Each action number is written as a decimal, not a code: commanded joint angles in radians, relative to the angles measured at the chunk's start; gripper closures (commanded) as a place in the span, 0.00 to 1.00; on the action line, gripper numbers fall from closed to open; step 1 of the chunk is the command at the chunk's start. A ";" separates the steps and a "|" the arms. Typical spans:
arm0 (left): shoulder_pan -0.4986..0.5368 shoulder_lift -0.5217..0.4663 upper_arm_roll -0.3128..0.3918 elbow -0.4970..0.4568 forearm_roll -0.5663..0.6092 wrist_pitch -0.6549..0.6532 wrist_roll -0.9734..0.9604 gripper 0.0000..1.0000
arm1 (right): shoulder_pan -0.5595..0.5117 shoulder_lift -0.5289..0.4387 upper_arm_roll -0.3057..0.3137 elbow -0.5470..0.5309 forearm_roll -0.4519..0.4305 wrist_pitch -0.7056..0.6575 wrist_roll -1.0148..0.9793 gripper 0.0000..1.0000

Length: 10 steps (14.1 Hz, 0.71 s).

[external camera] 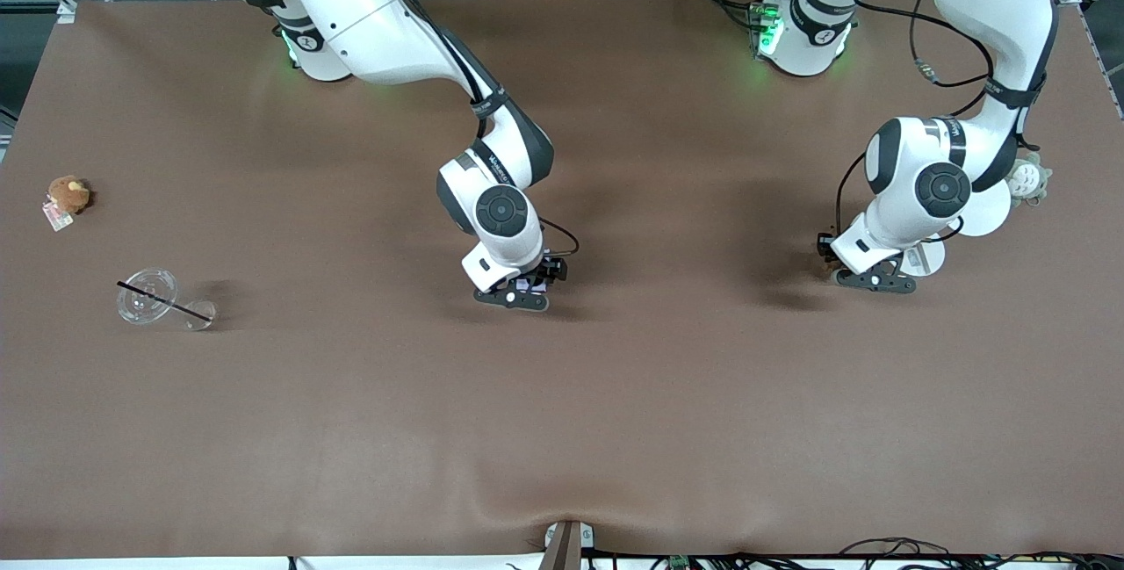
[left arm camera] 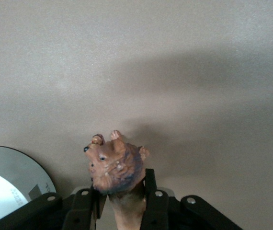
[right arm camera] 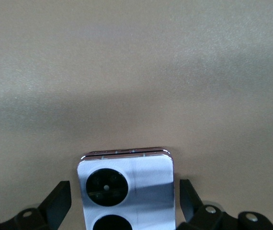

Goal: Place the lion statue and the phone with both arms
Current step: 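Carry the lion toward the white cup while the right gripper carries the phone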

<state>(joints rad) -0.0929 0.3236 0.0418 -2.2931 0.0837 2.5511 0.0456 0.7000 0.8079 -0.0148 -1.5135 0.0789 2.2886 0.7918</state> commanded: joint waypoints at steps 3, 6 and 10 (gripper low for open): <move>0.019 0.023 -0.005 -0.005 0.022 0.004 0.011 0.48 | 0.013 0.033 -0.011 0.027 -0.016 0.012 0.027 0.00; 0.015 0.026 -0.007 0.000 0.022 0.004 0.014 0.00 | 0.013 0.036 -0.011 0.027 -0.015 0.020 0.030 0.00; -0.002 -0.026 -0.019 0.030 0.022 -0.075 0.000 0.00 | 0.013 0.033 -0.011 0.026 -0.031 0.025 0.029 1.00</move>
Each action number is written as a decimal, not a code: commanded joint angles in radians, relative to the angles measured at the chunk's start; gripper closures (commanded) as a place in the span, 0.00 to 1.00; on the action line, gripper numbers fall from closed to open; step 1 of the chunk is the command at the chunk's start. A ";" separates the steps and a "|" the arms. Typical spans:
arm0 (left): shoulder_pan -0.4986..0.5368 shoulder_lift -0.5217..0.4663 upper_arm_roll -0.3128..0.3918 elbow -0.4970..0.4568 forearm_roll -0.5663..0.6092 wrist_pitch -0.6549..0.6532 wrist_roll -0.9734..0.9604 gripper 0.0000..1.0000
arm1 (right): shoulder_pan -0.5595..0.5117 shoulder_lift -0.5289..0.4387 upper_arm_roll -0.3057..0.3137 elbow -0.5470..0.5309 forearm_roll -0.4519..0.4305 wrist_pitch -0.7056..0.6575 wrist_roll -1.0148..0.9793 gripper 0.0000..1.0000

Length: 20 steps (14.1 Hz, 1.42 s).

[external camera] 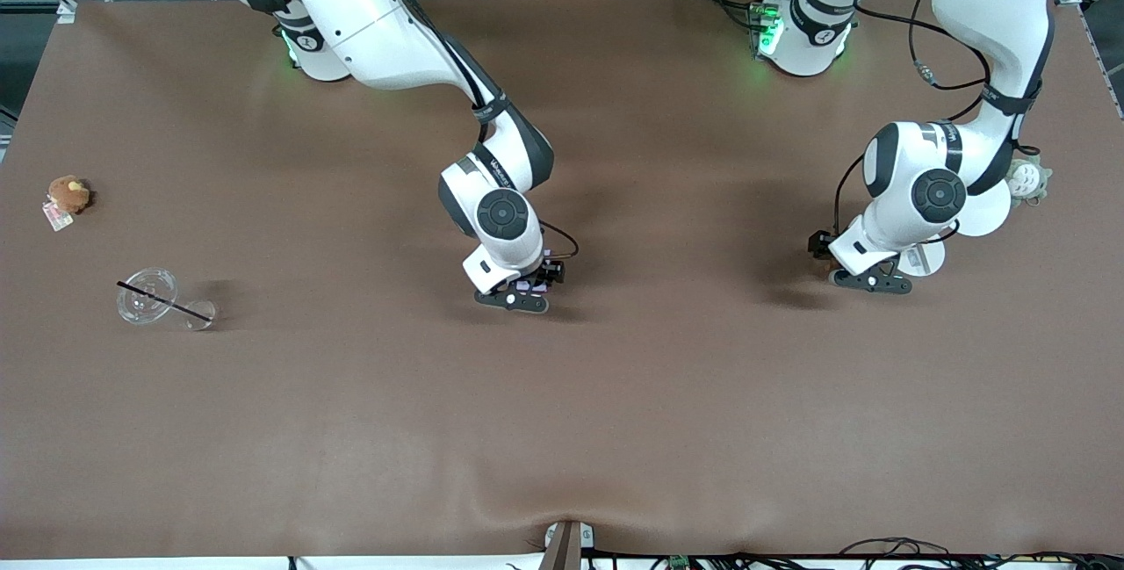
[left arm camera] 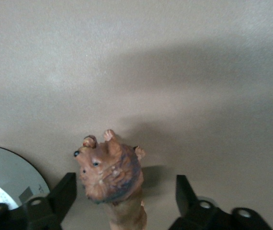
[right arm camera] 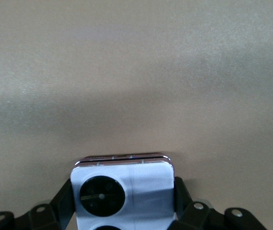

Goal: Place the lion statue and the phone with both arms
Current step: 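Carry the lion toward the white cup while the right gripper carries the phone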

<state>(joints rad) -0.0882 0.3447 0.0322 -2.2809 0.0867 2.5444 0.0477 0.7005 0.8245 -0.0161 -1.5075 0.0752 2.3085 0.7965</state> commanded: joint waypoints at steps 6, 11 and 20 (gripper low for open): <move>-0.005 -0.099 -0.020 0.282 0.018 -0.485 -0.002 0.00 | -0.018 -0.094 -0.166 0.018 -0.045 -0.073 -0.040 1.00; -0.018 -0.085 -0.023 0.584 0.005 -0.735 -0.002 0.00 | -0.201 -0.120 -0.243 0.087 -0.028 -0.136 -0.311 1.00; 0.013 -0.113 -0.035 0.787 -0.097 -0.786 0.011 0.00 | -0.446 -0.107 -0.234 0.076 0.066 -0.230 -0.663 1.00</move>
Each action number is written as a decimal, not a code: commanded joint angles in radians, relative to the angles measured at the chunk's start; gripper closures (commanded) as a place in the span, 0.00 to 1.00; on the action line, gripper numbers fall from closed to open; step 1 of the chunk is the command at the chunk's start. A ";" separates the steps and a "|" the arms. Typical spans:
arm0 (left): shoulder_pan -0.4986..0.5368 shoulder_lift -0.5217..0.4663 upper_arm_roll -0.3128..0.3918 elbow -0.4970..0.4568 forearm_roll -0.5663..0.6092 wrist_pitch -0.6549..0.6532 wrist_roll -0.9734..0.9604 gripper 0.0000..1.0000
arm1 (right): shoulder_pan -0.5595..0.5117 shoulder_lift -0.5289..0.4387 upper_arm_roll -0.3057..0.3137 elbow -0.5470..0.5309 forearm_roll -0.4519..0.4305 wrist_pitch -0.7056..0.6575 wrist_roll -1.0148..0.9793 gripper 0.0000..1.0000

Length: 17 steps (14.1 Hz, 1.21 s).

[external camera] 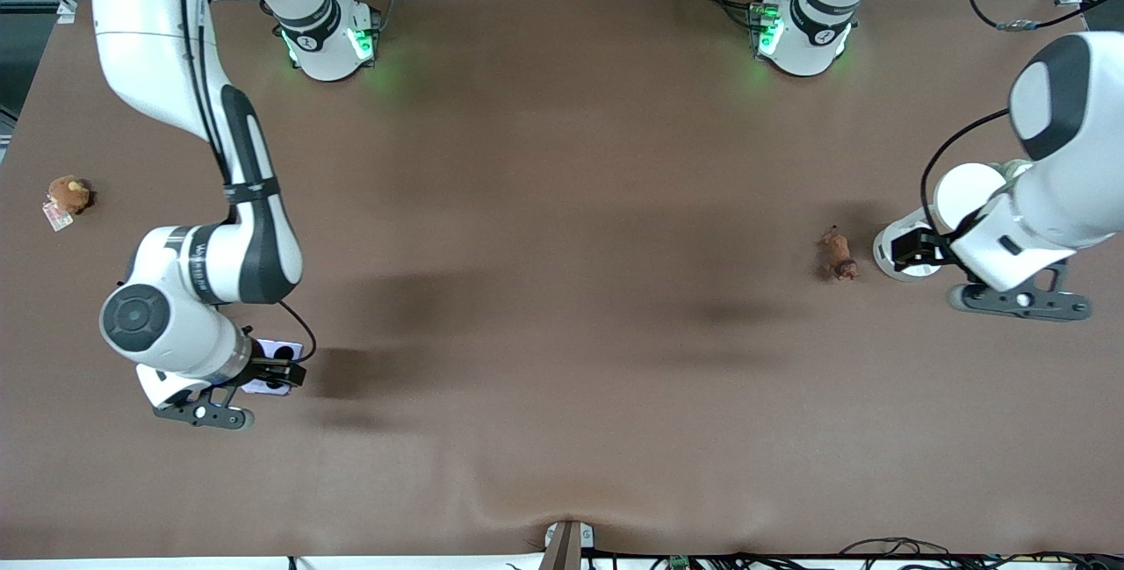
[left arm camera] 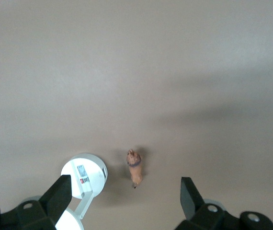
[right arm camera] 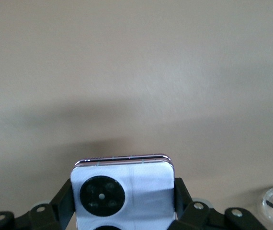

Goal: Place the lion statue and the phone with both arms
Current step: 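Carry the lion toward the white cup while the right gripper carries the phone, then set the lion beside the white cup and withdraw the left gripper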

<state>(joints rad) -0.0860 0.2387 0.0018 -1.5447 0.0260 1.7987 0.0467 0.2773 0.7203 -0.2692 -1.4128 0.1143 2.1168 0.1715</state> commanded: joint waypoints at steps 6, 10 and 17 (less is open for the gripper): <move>0.150 -0.136 -0.060 0.022 -0.120 -0.145 0.018 0.00 | -0.121 0.013 0.019 -0.086 0.028 -0.018 -0.176 1.00; 0.161 -0.209 -0.072 -0.020 -0.118 -0.231 -0.008 0.00 | -0.165 0.025 0.019 -0.138 0.028 0.078 -0.247 1.00; 0.141 -0.378 -0.066 -0.118 -0.100 -0.320 -0.084 0.00 | -0.181 0.041 0.034 -0.193 0.054 0.130 -0.250 1.00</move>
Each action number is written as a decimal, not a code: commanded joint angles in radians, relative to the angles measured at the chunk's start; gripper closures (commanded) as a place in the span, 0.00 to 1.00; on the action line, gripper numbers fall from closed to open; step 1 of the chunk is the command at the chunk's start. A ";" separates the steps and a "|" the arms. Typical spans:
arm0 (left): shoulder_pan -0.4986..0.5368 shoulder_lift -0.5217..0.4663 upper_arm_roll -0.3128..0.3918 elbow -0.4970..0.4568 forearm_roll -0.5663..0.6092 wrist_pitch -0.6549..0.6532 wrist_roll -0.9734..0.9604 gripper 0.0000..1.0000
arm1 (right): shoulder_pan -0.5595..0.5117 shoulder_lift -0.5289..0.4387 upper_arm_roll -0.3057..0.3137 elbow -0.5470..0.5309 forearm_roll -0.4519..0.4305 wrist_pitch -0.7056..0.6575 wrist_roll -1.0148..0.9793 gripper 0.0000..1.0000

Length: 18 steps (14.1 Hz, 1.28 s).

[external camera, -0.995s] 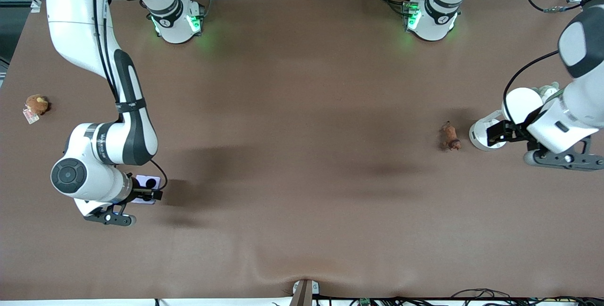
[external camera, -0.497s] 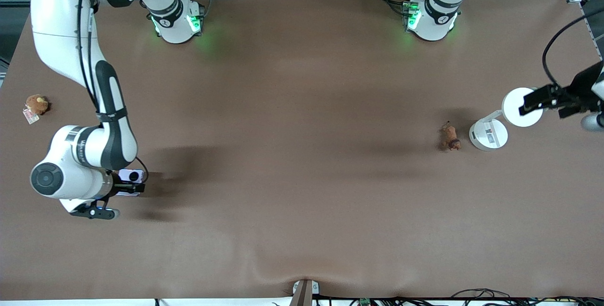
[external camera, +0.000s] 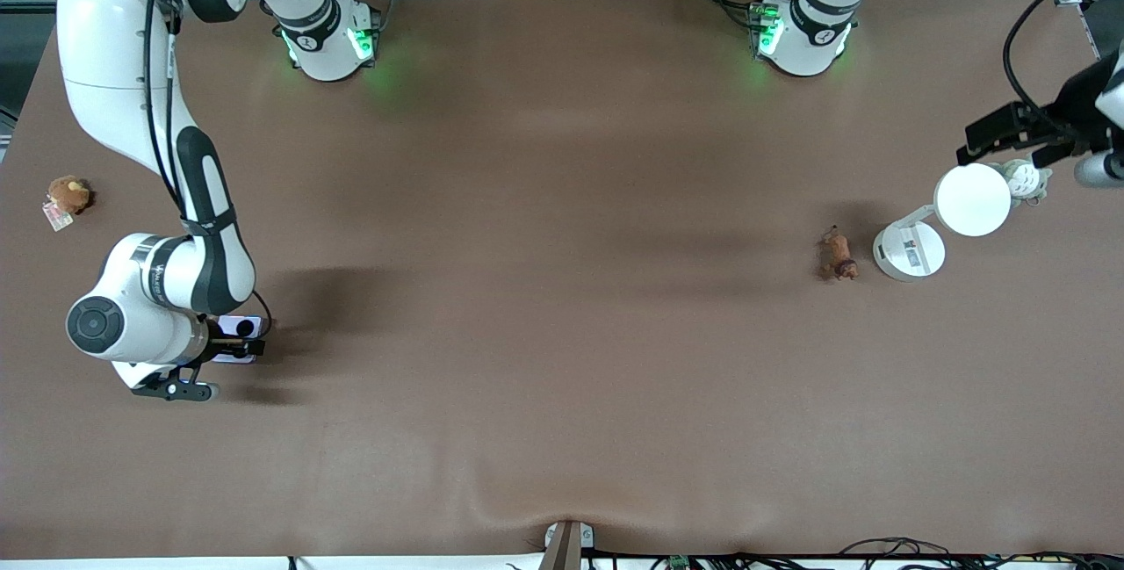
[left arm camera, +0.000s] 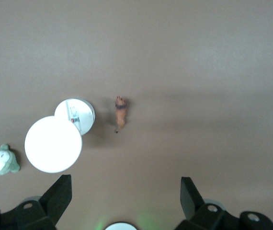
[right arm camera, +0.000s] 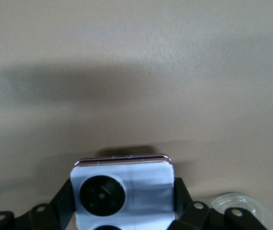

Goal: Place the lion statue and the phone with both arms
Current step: 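Set the lion beside the white cup and withdraw the left gripper, then lower the phone beside the glass cup and open the right gripper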

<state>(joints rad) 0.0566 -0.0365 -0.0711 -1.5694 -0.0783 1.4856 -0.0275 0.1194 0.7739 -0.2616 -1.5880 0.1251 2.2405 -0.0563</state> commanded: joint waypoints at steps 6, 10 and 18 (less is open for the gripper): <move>-0.041 -0.034 0.062 0.004 0.104 0.001 0.116 0.00 | -0.040 -0.005 0.027 -0.026 0.073 0.010 -0.065 1.00; -0.116 0.006 0.157 0.051 0.089 -0.004 0.135 0.00 | -0.044 0.002 0.025 -0.026 0.073 0.031 -0.071 0.32; -0.106 -0.008 0.148 0.028 0.091 -0.051 0.138 0.00 | -0.034 -0.042 0.025 0.005 0.071 0.025 -0.066 0.00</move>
<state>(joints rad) -0.0514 -0.0367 0.0754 -1.5528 0.0014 1.4552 0.0974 0.0933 0.7770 -0.2488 -1.5961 0.1751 2.2745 -0.1041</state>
